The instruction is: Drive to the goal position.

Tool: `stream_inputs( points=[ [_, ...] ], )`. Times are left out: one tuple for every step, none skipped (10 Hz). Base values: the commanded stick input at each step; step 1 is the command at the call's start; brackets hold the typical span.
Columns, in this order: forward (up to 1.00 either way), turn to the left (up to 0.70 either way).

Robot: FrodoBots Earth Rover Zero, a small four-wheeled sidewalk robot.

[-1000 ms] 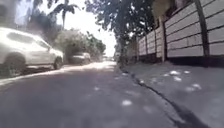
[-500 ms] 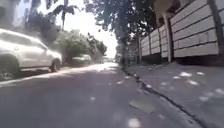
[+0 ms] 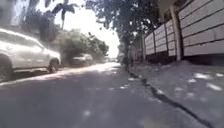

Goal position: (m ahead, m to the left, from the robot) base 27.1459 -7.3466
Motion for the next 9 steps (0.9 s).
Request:
stream_inputs(
  points=[
    [1.0,0.0],
    [1.0,0.0],
    [1.0,0.0],
    [1.0,0.0],
    [1.0,0.0],
    [1.0,0.0],
    [1.0,0.0],
    [1.0,0.0],
    [1.0,0.0]
  ],
)
